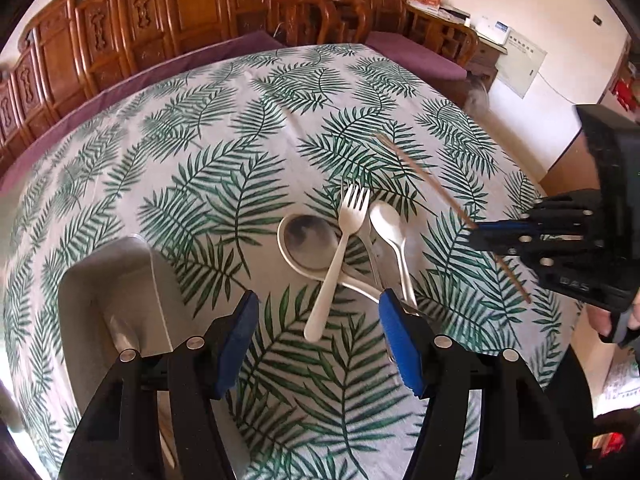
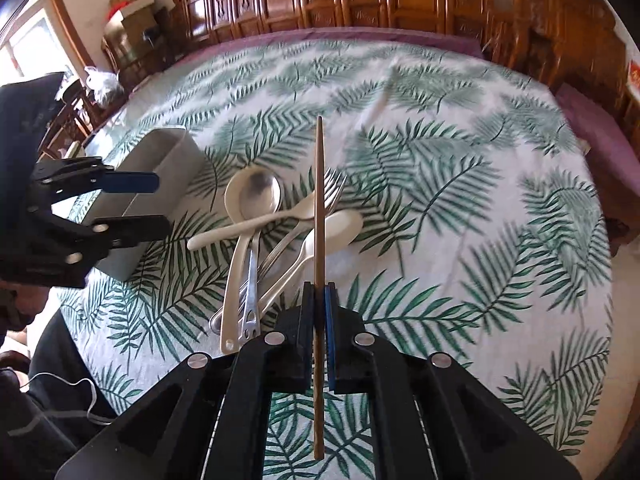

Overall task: Organize utensils
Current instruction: 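Grasp the white plastic fork with the left tool while the right holds the chopstick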

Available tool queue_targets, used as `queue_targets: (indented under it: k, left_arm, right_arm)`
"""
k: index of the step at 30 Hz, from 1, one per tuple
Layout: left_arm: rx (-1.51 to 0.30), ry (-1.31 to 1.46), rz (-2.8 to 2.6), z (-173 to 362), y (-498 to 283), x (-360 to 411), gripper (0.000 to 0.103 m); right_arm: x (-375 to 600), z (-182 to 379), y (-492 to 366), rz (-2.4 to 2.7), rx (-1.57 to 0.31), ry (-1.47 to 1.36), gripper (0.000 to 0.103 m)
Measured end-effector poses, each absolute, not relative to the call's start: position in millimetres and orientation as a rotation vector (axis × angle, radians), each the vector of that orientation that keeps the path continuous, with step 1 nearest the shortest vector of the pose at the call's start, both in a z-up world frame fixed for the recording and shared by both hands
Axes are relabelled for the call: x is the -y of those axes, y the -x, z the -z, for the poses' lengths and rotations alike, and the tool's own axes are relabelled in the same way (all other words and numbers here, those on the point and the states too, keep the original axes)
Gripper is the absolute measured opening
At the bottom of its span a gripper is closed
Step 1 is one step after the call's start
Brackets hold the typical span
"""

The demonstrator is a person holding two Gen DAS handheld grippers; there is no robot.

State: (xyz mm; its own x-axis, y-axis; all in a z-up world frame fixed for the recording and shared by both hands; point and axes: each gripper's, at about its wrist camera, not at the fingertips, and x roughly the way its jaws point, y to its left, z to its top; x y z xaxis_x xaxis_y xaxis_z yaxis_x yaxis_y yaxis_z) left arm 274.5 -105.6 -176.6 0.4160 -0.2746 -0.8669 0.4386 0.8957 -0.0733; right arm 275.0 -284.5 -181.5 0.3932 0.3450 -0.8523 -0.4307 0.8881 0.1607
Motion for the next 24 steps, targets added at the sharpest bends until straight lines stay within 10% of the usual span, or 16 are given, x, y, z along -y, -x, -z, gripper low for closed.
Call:
queue_targets:
  k: [10, 18, 24]
  left_arm:
    - [-1.146, -0.231, 0.466, 215, -292, 129, 0.042]
    - [-1.194, -0.245, 0.457, 237, -302, 135, 0.010]
    - [-1.104, -0.177, 0.438, 209, -278, 116, 0.010]
  right_arm:
    - [305, 159, -224, -0.434, -0.963, 0.106, 0.006]
    - [310, 148, -204, -0.404, -0.945, 0.109, 0.006]
    - [306, 153, -202, -0.393, -0.951, 0.096, 0.006]
